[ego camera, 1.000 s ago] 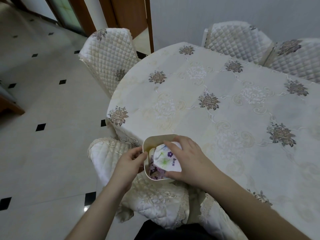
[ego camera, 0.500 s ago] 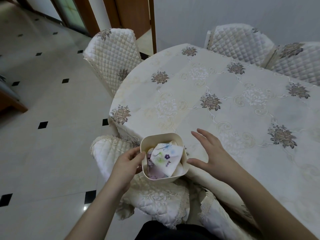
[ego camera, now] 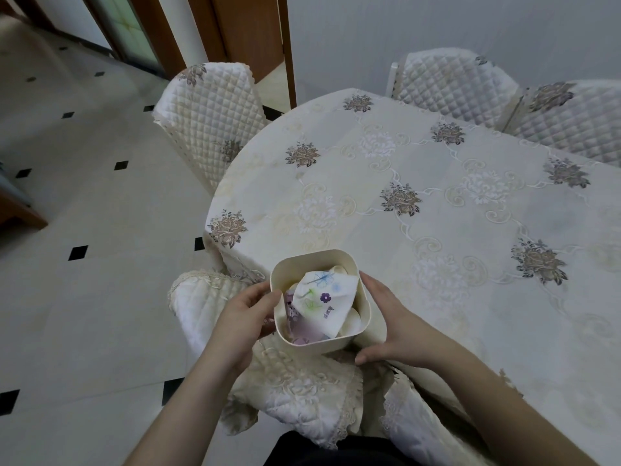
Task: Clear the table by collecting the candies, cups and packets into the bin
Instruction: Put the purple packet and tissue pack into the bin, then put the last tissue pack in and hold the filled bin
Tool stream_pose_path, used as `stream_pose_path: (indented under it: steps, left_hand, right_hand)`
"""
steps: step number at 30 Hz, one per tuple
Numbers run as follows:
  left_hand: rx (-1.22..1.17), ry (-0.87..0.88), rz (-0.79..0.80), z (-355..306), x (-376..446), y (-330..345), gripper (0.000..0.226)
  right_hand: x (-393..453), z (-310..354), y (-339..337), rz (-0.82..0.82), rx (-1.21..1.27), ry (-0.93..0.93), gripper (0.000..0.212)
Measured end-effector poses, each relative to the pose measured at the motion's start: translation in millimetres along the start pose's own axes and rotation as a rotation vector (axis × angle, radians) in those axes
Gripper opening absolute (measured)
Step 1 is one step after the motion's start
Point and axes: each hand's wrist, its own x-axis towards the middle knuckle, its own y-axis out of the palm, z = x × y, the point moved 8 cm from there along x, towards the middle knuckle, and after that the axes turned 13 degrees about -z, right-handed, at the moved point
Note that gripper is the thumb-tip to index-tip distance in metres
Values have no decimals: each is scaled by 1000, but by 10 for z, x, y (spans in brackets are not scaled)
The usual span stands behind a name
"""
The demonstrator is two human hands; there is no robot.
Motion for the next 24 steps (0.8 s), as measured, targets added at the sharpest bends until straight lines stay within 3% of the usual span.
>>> stream_pose_path:
  steps: [4,8,11,14,17,21,24]
  left_hand:
    - [-24,6,15,-88,-36,123,20]
    - [-22,63,58,-188,-99,265,30]
    - [41,143,185,-259,-115,355,60]
    - [232,252,343,-252,-155,448,111]
    - [377,333,355,-224,-219,565,142]
    - [329,448,213,-310,-215,631,134]
    - [269,488,207,-384,-198,605,122]
  right_hand:
    - [65,43,50,-76,245,12,123]
    - [103,0,-35,-170,336,66,109]
    - [90,-81,-142,-238,351,105,102]
    - [120,-148,-246,-290,419,158,98]
    - [155,-82,-310,-300,504,166,95]
    - [153,74,-406,-306,503,135,95]
    - [148,227,-523,-317,483,74,75]
